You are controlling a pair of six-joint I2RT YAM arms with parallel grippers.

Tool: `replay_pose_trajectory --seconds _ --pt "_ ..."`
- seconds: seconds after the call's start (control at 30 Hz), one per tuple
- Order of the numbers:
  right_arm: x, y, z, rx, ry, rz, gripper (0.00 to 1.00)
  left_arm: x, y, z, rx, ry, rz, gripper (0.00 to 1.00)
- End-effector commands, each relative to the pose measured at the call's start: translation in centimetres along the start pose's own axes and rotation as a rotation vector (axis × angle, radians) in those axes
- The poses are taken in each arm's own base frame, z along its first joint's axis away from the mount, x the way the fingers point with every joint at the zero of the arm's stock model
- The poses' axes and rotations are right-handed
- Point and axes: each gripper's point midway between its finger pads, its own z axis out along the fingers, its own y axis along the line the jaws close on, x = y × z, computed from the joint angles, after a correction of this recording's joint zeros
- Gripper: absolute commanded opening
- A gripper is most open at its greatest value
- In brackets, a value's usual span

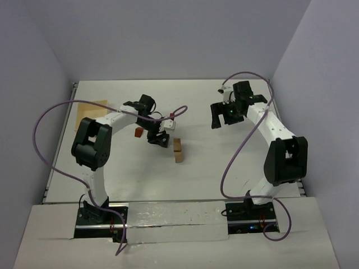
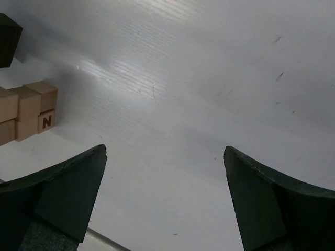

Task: Build the wood block tower

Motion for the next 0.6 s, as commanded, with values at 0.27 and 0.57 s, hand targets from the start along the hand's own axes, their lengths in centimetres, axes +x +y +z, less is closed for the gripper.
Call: replay_pose_trajectory --seconds 0.27,0.57 --pt "-8.5 8.5 -11.4 -0.302 -0.511 -0.449 1.00 -12.6 -1.3 -15.0 -0.269 -0.413 -0.144 0.15" --pt "-9.9 18.3 -17.3 -0.628 -0.737 -0.611 1.00 -20.5 -3.9 -21.2 -0.345 -0.714 -0.229 0.00"
